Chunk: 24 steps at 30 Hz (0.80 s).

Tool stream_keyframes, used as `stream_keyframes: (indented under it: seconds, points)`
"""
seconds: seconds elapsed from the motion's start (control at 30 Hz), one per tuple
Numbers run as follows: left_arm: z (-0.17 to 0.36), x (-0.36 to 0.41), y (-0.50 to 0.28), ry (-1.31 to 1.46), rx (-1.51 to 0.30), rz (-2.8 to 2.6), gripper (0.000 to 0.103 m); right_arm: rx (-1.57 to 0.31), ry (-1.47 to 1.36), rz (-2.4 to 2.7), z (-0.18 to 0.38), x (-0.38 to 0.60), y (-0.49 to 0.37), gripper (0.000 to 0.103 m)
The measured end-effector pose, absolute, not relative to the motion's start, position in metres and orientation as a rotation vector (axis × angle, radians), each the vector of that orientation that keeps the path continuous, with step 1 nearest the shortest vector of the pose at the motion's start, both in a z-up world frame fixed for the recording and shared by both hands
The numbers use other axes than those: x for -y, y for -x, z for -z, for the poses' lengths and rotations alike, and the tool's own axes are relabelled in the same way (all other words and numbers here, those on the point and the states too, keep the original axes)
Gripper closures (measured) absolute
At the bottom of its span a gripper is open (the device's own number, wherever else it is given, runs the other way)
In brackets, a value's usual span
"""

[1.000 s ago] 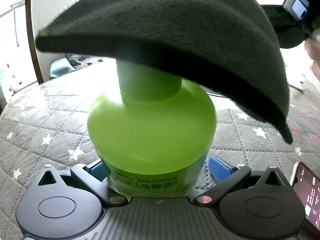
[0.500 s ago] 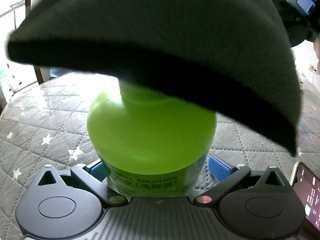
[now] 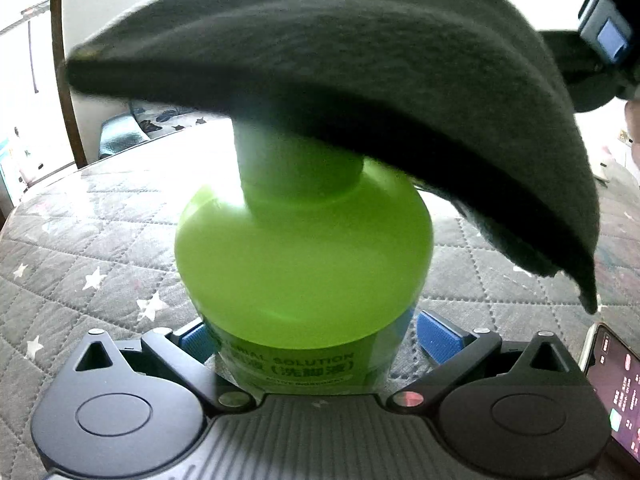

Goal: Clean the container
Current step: 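Cover the bottle cap with the cloth and rub around it with the right gripper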

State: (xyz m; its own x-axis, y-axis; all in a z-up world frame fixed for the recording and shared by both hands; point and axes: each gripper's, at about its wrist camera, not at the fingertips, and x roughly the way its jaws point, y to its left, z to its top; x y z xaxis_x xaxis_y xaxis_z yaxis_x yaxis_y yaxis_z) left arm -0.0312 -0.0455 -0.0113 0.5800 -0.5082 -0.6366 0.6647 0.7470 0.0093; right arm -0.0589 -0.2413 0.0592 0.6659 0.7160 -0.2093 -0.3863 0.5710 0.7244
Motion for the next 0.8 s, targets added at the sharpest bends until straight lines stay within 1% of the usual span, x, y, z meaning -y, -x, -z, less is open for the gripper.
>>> stream_keyframes:
  seconds: [0.4, 0.67, 0.8]
  points:
    - [0.011, 0.045, 0.031, -0.259, -0.656, 0.694, 0.000, -0.482, -0.670, -0.535, -0.061, 0.249, 0.057, 0.078]
    - [0.011, 0.045, 0.032, -0.259, -0.656, 0.694, 0.000, -0.450, -0.622, -0.746, -0.072, 0.217, 0.062, 0.078]
    - [0.011, 0.045, 0.031, -0.259, -0.656, 0.694, 0.000, -0.501, -0.595, -0.779, -0.067, 0.211, 0.059, 0.078]
